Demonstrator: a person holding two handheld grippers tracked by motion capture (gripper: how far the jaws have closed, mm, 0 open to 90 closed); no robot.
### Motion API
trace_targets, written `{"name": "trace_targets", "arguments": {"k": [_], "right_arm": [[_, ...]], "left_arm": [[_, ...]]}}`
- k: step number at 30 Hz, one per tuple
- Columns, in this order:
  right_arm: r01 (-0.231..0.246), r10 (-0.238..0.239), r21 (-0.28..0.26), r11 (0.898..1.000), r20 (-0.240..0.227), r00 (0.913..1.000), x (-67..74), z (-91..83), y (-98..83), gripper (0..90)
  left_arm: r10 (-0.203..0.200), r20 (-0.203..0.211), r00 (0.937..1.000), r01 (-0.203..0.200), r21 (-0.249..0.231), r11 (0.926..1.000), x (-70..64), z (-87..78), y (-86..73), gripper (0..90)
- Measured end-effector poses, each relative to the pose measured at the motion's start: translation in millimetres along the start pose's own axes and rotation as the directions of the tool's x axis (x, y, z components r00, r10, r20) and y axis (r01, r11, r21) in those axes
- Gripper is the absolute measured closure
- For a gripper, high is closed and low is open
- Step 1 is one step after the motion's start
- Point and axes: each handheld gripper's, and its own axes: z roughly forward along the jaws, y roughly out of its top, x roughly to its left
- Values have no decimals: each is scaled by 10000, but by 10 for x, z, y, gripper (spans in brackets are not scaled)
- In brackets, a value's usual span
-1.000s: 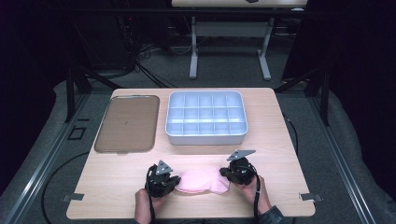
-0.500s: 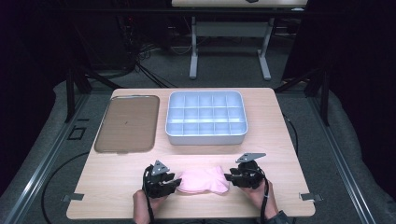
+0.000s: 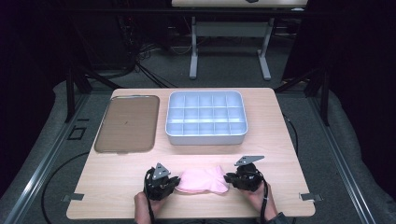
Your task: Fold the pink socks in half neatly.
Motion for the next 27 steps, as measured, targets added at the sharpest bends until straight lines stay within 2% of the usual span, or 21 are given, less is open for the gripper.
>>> {"name": "trace_targets", "arguments": {"k": [6,12,13,19,27], "right_arm": [[1,-1,-15,10000,39,10000,18,-16,2,828],[95,-88,-238,9997,264,9996,67,-77,29,829],[186,-182,-120,9998,335,9993,85,-103,48,829],[558,-548,-153,9983,581,9968,176,-182,139,827],[1255,-1251,-7,9921,698,9897,346,-279,292,824]], "left_arm": [[-123,312,9994,135,-369,9992,47,-1,-55,861],[-203,395,9990,220,-436,9988,61,4,-61,861],[-345,427,9985,365,-461,9983,56,7,-63,860],[-533,586,9969,560,-450,9974,78,10,-62,857],[-509,579,9970,535,-434,9976,82,11,-58,856]]}}
